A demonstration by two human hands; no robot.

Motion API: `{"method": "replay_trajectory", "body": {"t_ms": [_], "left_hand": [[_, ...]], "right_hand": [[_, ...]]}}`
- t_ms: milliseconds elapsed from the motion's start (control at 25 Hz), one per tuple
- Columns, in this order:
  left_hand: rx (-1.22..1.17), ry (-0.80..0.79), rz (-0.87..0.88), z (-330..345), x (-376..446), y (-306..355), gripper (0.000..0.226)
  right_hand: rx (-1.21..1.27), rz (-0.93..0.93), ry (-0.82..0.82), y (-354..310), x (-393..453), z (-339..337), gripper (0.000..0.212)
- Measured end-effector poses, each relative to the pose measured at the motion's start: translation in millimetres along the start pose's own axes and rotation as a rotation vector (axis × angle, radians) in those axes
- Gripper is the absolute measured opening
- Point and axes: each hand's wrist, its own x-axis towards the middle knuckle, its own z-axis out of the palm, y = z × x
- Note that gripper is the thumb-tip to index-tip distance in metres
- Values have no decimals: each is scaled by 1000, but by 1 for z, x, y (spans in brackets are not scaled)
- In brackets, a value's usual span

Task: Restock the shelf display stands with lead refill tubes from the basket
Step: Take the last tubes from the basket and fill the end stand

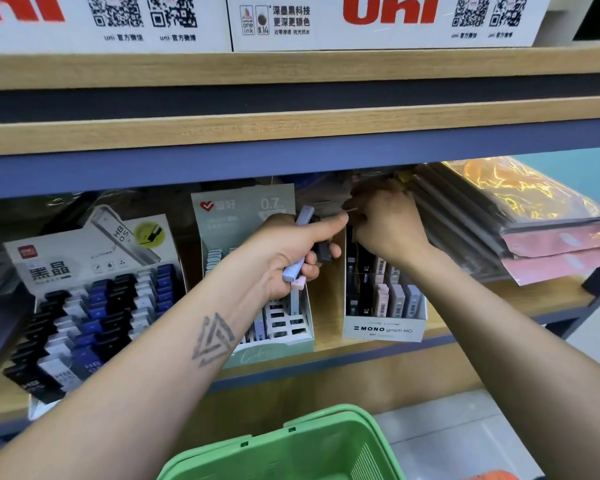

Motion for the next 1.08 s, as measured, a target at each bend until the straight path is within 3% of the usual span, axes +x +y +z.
{"method": "replay_trajectory", "body": {"t_ms": [120,200,440,640,800,920,1080], "left_hand": [[36,-12,-33,2,-4,-5,36],[67,-45,-38,4,-7,-7,37],[308,-56,-25,15,-20,-16,30],[195,-72,15,16,-23,-16,29],[150,-144,70,16,-32,-9,21],[229,-126,93,16,-29,-12,33],[61,-88,81,19,-27,-12,26]], "right_hand": [[948,277,-225,-14,-14,-23,18],[1246,375,-398,-13,-25,-33,23],[1169,403,-623,-15,-39,-52,30],[1134,468,-528,-9,-40,-59,5],[1294,550,-496,0,-38,-62,7],[1227,516,-597,-3,-38,-60,28],[1343,564,-502,3,-37,-59,20]]}}
